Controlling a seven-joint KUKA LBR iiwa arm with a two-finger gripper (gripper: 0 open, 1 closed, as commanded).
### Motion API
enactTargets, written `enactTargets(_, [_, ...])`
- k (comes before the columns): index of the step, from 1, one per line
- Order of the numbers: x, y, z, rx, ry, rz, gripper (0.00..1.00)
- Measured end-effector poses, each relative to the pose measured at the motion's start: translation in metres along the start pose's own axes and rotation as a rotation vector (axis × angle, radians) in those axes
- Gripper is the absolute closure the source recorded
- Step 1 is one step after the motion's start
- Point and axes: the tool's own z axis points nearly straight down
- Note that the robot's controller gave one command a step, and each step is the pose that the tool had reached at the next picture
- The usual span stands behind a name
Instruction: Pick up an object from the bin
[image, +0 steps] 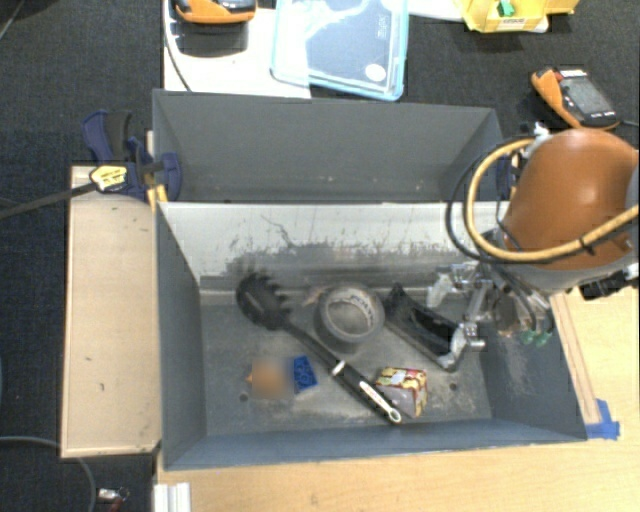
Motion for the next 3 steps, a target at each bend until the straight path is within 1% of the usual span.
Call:
enactTargets(1, [0.000, 0.000, 0.000, 0.000, 0.000, 0.000, 0.00])
enactTargets(2, [-0.025, -0.014, 0.054, 0.000, -0.009, 0.033, 0.00])
enactTargets(3, [-0.070, -0.009, 0.088, 0.000, -0.010, -0.133, 1.00])
